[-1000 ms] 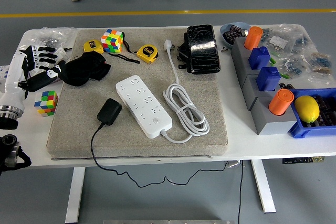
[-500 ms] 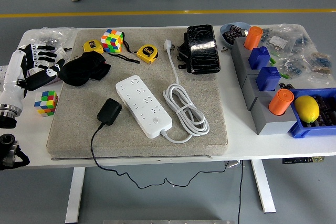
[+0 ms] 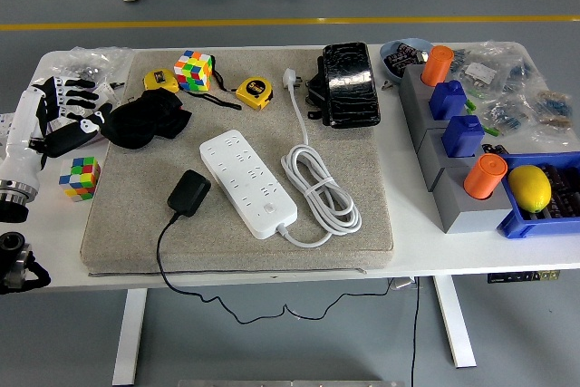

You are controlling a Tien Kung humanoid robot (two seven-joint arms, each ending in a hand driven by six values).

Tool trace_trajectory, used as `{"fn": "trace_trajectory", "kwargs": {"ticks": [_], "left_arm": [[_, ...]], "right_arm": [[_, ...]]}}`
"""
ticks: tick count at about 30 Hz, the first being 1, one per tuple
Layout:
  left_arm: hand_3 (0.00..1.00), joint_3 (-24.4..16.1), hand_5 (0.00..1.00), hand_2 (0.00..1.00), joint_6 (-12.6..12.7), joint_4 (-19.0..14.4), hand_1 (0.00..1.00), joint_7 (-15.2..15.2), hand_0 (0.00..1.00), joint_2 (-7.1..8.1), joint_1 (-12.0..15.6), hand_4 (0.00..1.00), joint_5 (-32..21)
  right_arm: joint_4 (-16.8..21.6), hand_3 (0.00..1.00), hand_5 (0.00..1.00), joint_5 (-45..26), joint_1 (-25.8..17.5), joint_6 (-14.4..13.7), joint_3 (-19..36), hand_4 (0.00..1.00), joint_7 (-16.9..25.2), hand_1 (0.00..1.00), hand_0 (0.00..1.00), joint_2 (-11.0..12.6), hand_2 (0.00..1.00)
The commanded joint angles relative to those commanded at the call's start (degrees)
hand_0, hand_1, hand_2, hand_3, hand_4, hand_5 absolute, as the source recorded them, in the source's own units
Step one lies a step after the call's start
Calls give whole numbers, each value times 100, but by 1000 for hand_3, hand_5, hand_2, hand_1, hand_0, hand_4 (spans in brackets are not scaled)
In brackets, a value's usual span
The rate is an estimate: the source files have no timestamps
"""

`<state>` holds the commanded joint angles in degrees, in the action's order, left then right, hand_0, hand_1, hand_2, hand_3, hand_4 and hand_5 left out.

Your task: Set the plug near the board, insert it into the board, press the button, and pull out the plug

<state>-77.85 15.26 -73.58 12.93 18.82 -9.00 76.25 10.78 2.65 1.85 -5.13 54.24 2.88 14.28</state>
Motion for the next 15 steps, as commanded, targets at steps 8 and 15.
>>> {"fn": "trace_trajectory", "kwargs": {"ticks": [8,15], "left_arm": [[552,-88,152,520,-17,-34,493,-19,306,8,4,795,6],[551,-29,155,520,-29,-41,493,-32,306,20,-17,796,9]], "right_arm": [[-6,508,364,0,11,-34,-46,825,38,547,488,22,531],[-7,508,365,-20,33,-41,-105,824,35,547,489,51,531]]}}
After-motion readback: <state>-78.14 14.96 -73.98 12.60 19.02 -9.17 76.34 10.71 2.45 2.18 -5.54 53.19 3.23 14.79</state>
